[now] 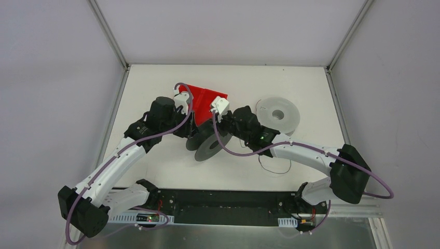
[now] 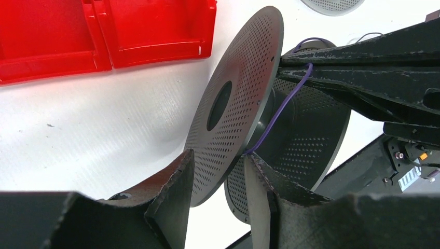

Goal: Wrap the cables
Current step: Wrap the cable around the cable reel.

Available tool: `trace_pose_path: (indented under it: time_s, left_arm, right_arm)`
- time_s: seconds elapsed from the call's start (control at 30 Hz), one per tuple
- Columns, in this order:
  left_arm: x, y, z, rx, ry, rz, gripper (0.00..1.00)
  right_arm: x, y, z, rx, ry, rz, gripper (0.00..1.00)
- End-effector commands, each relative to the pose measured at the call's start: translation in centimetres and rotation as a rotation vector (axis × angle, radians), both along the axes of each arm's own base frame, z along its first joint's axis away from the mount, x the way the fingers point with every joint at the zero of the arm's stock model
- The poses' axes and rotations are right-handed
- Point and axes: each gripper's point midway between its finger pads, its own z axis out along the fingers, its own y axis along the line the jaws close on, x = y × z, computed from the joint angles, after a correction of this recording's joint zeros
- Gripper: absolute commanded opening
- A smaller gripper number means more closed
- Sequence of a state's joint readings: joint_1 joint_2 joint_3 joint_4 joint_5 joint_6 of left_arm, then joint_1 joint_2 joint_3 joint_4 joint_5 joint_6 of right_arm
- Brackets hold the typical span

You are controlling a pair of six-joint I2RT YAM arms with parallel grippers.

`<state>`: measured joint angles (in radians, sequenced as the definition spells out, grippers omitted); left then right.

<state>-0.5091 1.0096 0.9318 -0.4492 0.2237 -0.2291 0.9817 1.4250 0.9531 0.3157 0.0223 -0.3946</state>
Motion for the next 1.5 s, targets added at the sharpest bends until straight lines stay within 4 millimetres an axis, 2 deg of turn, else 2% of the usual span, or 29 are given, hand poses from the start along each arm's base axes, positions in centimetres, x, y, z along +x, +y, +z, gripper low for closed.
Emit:
trace_pose_path:
  time_s: [0.0, 0.5, 0.93, 1.17, 1.3, 1.47]
  left_arm:
    - [0.7, -0.1, 0.3, -0.013, -0.022, 0.024, 0.39]
    - [1.5, -0.9, -0.3, -0.044, -0.033, 0.032, 0.38]
    - [1.6, -1.1, -0.5, -0.057, -0.039, 0.029, 0.42]
    - [1.7, -1.1, -0.7, -0.055, -0.034, 0.029, 0.41]
    - [1.7, -1.1, -0.9, -0.053, -0.032, 0.03, 0.35]
    - [1.6, -1.3, -0.6, -0.061, -0.034, 0.02, 0.14]
  right_arm:
    - [-0.5, -0.4, 1.1, 0.011, -0.022, 0.011, 0.0]
    - [-0.7, -0.4, 0.6, -0.016, -0.01, 0.023, 0.0]
    - [-0.8, -0.5, 0.6, -0.018, -0.009, 0.023, 0.0]
    - [-0.8, -0.8, 0.3, -0.031, -0.005, 0.021, 0.0]
    - [-0.9, -0.8, 0.4, -0.03, -0.006, 0.023, 0.0]
    - [-0.9, -1.0, 0.1, -0.041, -0.005, 0.024, 0.0]
